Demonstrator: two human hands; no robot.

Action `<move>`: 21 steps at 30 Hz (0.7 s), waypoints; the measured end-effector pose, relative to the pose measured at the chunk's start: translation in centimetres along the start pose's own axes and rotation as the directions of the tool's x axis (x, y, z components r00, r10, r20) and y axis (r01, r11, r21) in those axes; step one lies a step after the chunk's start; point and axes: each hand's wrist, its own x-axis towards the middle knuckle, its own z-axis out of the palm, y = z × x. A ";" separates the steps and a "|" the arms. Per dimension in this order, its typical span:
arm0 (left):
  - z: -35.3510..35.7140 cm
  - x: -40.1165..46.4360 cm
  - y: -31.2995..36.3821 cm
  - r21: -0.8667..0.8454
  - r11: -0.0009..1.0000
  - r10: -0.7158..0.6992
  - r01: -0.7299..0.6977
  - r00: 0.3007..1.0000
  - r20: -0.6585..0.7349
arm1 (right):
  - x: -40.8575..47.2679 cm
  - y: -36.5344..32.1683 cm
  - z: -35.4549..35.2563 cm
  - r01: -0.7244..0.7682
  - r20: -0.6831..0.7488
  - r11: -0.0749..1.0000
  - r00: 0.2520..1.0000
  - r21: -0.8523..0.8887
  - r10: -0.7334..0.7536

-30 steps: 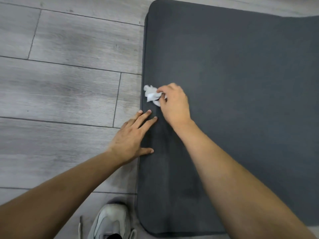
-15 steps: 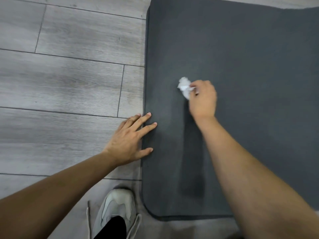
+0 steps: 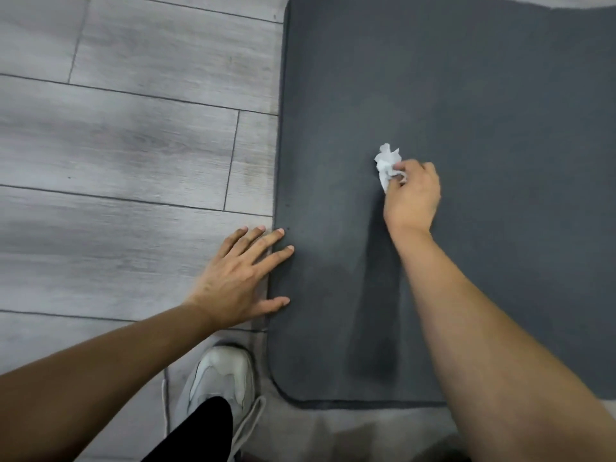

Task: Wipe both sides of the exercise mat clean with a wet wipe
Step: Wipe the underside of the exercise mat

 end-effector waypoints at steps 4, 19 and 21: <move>-0.1 -0.2 1.0 0.072 0.996 -0.053 0.050 0.997 0.050 | -8.8 -6.0 3.1 0.347 0.179 0.901 0.899 0.261 -0.399; -5.9 -4.3 7.8 0.259 0.958 -0.218 0.122 0.896 0.386 | 0.3 5.5 -2.8 0.180 0.130 0.979 0.973 0.091 -0.191; -7.4 -5.0 8.3 0.269 0.955 -0.231 0.130 0.891 0.391 | 0.2 5.3 -3.9 0.164 0.215 0.982 0.960 0.088 -0.180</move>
